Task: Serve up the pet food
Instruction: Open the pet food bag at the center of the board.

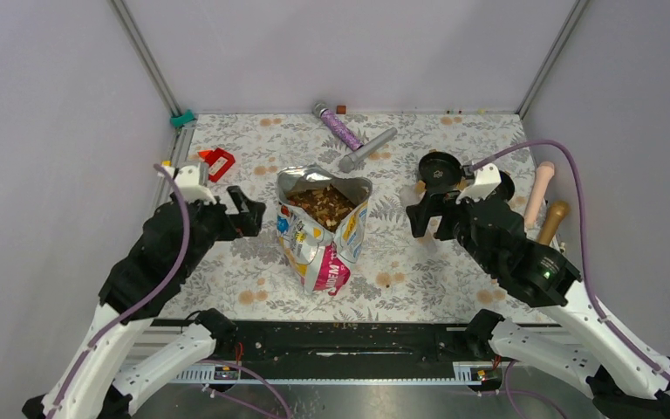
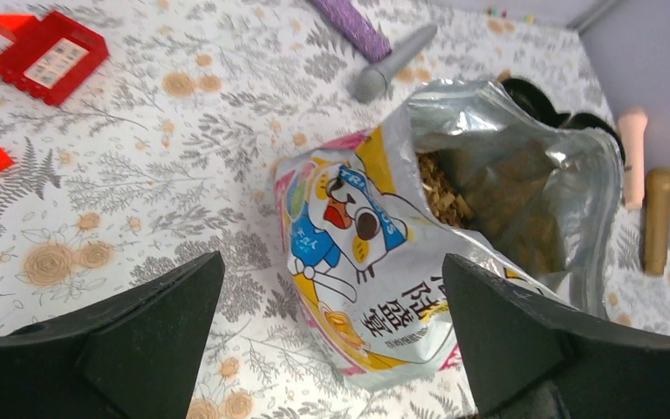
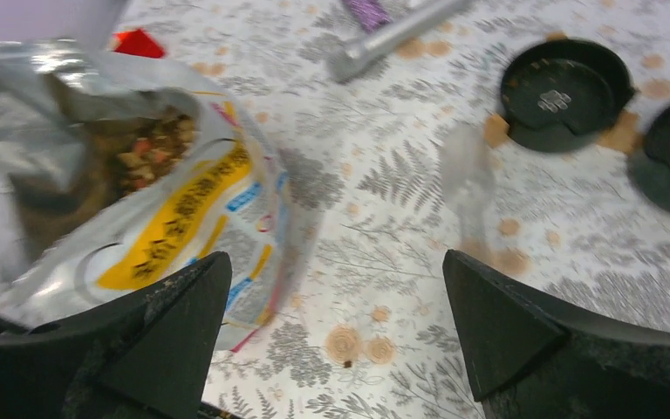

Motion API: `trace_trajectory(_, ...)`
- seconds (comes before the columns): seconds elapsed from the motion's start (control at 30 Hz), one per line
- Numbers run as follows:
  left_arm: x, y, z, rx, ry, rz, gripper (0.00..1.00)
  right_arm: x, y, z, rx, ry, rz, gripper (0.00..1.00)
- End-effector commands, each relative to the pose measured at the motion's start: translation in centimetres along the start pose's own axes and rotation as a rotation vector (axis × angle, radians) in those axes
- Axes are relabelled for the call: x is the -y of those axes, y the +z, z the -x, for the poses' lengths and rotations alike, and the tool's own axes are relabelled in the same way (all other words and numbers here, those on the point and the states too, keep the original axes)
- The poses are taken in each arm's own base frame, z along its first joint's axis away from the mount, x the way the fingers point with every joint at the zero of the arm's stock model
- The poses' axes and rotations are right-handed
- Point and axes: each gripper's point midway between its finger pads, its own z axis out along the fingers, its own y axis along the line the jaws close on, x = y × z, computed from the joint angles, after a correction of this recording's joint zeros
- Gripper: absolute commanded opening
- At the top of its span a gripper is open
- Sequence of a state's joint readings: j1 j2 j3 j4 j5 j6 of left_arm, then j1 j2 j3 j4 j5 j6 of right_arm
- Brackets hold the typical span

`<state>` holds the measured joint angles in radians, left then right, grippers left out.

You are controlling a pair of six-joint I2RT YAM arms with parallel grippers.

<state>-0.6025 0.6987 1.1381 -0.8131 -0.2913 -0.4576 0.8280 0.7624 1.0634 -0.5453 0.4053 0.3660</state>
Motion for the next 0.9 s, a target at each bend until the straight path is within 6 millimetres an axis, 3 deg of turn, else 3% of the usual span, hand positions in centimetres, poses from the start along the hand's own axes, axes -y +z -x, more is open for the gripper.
trace_trajectory(0.0,-2.1,-0.2,1.3,0.160,-0.051,0.073,0.99,4.7,1.0,-2.6,-0.027,0.029,-0.245,0.99)
trace_trajectory(0.13,-3.9,-0.7,1.1,0.213,-0.081,0.135,0.99,7.1,2.9,-4.5,-0.094,0.055,-0.352,1.00)
trace_trajectory(0.27,-5.4,-0.2,0.2,0.238,-0.090,0.196,0.99,9.1,6.4,-5.6,-0.175,0.124,-0.428,1.00)
trace_trajectory(0.47,-3.9,1.5,-1.2,0.181,-0.087,0.133,0.99,14.7,13.5,-6.1,-0.273,0.295,-0.639,0.99)
trace_trajectory(0.63,-4.3,1.6,-1.4,0.171,-0.085,0.160,0.99,18.5,18.9,-5.3,-0.258,0.413,-0.732,1.00)
trace_trajectory(0.77,-3.9,1.6,-1.4,0.163,-0.071,0.135,0.99,20.4,21.3,-4.5,-0.231,0.406,-0.800,0.99)
trace_trajectory(0.87,-4.0,1.8,-1.6,0.158,-0.068,0.147,0.99,20.4,22.2,-5.8,-0.266,0.421,-0.792,1.00)
